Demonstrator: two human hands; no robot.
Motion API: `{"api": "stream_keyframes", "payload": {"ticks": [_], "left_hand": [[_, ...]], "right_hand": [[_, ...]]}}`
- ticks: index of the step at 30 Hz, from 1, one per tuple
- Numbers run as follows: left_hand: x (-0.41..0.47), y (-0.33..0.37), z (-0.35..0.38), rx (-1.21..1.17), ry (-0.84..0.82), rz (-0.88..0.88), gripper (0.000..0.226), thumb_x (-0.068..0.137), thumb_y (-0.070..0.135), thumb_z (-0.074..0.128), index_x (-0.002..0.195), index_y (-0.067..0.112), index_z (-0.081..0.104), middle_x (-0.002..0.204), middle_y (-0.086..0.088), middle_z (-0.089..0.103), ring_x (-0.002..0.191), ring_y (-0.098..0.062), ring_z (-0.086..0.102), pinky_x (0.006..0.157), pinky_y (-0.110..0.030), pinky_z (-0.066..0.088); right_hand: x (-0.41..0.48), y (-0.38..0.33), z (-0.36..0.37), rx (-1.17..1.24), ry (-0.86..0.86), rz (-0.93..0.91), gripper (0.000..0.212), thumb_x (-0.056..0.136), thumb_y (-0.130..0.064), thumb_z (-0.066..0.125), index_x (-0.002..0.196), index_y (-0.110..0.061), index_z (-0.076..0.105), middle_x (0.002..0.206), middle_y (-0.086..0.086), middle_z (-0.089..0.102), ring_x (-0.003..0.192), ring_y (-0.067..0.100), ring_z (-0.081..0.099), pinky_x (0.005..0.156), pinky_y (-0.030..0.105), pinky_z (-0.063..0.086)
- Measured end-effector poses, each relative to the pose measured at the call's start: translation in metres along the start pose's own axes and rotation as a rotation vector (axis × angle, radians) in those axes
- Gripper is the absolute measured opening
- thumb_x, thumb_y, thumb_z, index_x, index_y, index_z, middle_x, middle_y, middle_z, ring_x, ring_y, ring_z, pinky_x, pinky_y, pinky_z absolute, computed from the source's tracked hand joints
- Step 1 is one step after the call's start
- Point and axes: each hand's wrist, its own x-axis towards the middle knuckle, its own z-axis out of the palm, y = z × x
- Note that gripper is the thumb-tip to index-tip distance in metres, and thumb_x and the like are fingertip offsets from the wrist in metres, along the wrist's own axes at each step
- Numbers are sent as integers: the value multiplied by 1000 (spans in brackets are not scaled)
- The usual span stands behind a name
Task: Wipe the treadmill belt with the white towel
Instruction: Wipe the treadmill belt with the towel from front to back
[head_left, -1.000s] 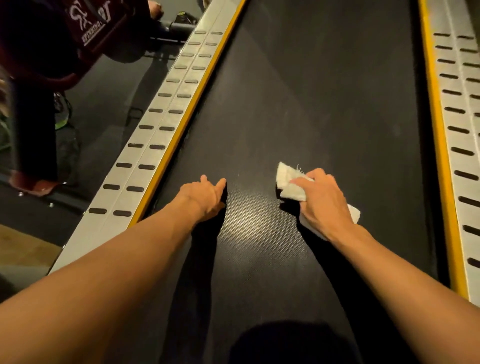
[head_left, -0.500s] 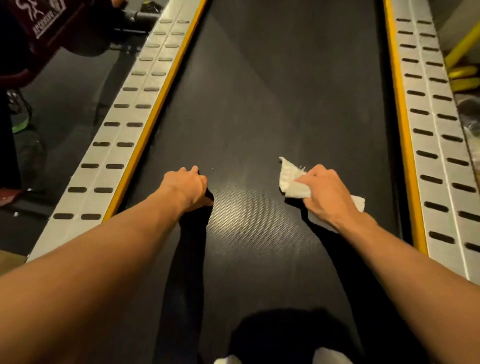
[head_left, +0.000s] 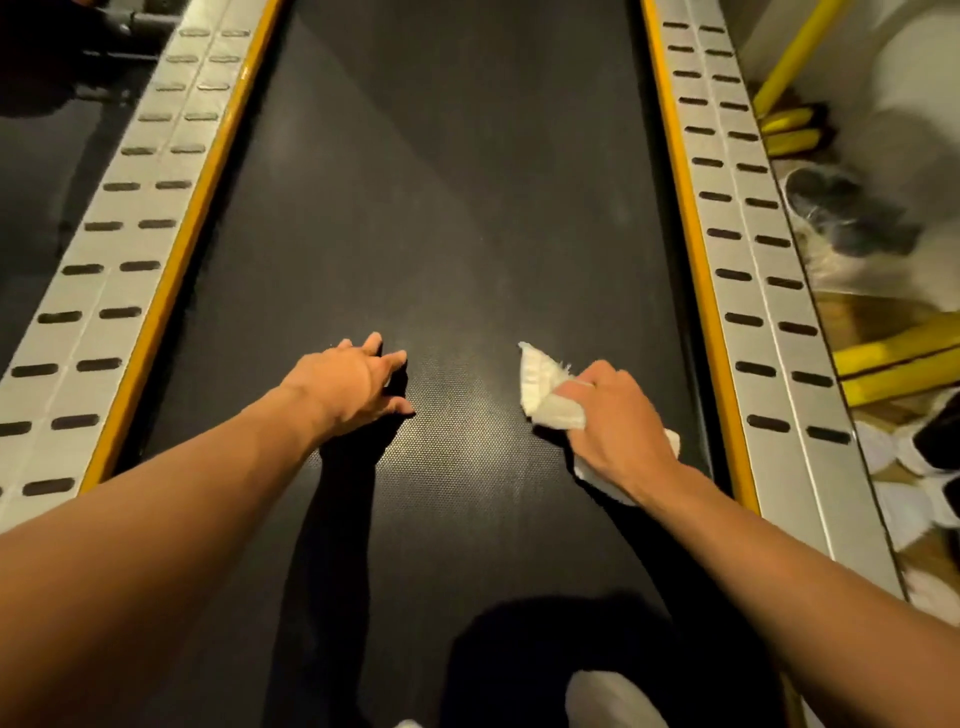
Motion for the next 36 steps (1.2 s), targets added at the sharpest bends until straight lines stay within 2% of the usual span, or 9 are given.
{"api": "stream_keyframes", "payload": {"ticks": [4,8,11,17,21,24,29,31,36], "left_hand": [[1,15,-4,13,-4,-51,78,83,69,48,138,16,38,137,-14,38,122,-40,46,95,-49,44],[-5,34,-11,69,-16,-91,82,79,71,52,129,7,43,132,-19,43,121,-37,49,92,-46,46],[-9,43,-27,122,-18,-72,76,77,71,56,124,13,49,124,-10,53,120,-28,51,92,-41,46],[-8,50,-28,69,-56,-96,76,73,68,64,127,16,50,131,-10,51,127,-28,46,94,-40,45],[-5,50,-19,28,-91,-123,91,76,64,65,141,7,37,150,-24,30,138,-39,32,105,-47,38],[-2,49,-23,50,-108,-95,83,75,66,64,134,11,45,144,-17,41,138,-37,34,102,-46,41],[9,53,-30,100,-103,-58,71,72,61,71,126,19,53,129,-2,55,133,-31,42,96,-38,44],[12,53,-27,64,-106,-87,75,74,57,72,132,16,48,139,-11,48,136,-35,36,99,-41,42],[-18,43,22,-360,232,-192,77,74,43,77,135,11,42,137,-13,36,130,-34,30,97,-52,40]], "right_hand": [[-36,-20,-9,110,-128,-168,33,78,-15,63,104,-35,68,104,-5,53,95,19,49,75,35,47],[4,16,-38,94,147,60,29,82,-25,66,110,-25,67,106,10,54,95,30,53,77,36,47],[5,31,-32,-64,78,262,43,89,-49,53,125,-25,49,114,12,47,98,33,51,80,45,50],[-41,10,-13,-49,-60,34,42,84,-24,66,123,-22,51,110,8,48,96,26,53,76,36,50],[-10,37,-35,-23,121,124,37,83,-15,64,118,-20,57,101,5,47,86,24,53,67,28,38],[-4,42,-35,-88,144,235,36,83,-8,58,118,-18,58,107,13,50,88,31,54,68,33,42],[-58,-14,-1,61,-63,-31,46,77,-6,54,116,-31,58,110,3,48,89,26,47,75,39,47],[-48,-12,-11,155,46,4,50,78,-2,55,120,-28,58,115,4,49,95,25,48,80,39,48],[-10,16,-24,230,207,373,37,84,-3,58,117,-19,58,119,13,51,106,32,50,87,40,47]]}}
